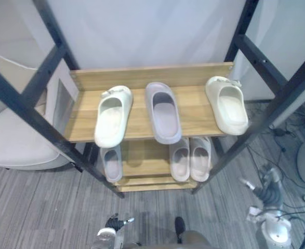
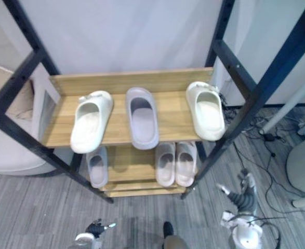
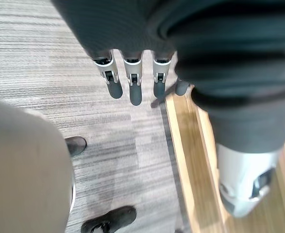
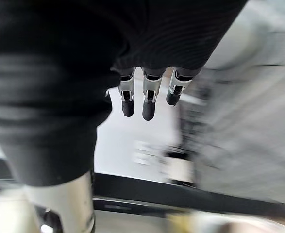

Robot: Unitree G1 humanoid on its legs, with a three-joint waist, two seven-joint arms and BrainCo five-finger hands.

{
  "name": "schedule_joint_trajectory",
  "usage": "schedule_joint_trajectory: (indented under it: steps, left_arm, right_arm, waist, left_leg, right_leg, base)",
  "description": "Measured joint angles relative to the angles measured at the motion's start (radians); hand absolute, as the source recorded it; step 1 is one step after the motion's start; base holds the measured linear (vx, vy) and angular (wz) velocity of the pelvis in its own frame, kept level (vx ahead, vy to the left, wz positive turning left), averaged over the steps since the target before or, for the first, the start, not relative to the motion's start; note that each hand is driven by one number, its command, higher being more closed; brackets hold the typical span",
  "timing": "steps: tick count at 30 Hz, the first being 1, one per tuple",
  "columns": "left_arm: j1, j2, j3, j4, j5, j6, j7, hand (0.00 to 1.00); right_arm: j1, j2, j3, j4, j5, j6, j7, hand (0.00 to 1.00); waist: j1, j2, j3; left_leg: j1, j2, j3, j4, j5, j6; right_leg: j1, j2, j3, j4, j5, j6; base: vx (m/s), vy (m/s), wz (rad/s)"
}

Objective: Organize the slippers on the shoe rack

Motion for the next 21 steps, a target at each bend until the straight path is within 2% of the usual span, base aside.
schedule_joint_trajectory:
  steps: [5,12,17,21]
  left_arm:
    - [0.000,-0.009,-0.040,0.001,0.016,-0.021,-0.007,0.00]
    - [0.001,-0.004,-0.058,0.001,0.021,-0.024,-0.006,0.00]
    - [0.008,-0.003,-0.058,0.002,0.035,-0.025,-0.006,0.00]
    - [0.008,-0.004,-0.058,0.001,0.038,-0.026,-0.007,0.00]
  right_arm:
    - [0.006,0.002,0.017,-0.138,-0.077,-0.039,0.009,0.00]
    - [0.003,-0.022,0.080,-0.235,-0.073,-0.098,0.020,0.00]
    - [0.001,-0.081,0.124,-0.257,-0.061,-0.103,0.033,0.00]
    - [-0.054,-0.146,0.160,-0.262,0.003,-0.103,0.053,0.00]
  waist:
    - [0.001,0.001,0.000]
    - [0.000,0.000,0.000]
    - [0.001,0.004,-0.001]
    - [0.000,0.005,-0.002]
  left_leg:
    - [0.004,-0.017,-0.006,0.005,0.003,0.007]
    - [0.005,-0.024,-0.030,-0.009,-0.009,0.035]
    - [0.000,-0.032,-0.038,-0.009,-0.006,0.040]
    - [-0.012,-0.041,-0.056,-0.007,0.001,0.046]
  right_leg:
    - [0.003,-0.019,0.010,0.004,-0.006,0.010]
    - [0.038,-0.036,-0.011,-0.044,0.017,0.012]
    - [0.038,-0.047,-0.015,-0.048,0.026,0.021]
    - [0.038,-0.058,-0.028,-0.058,0.034,0.029]
  base:
    - [0.00,0.038,-0.01]
    - [-0.05,0.026,0.10]
    - [-0.01,0.020,0.04]
    - [0.03,0.030,0.14]
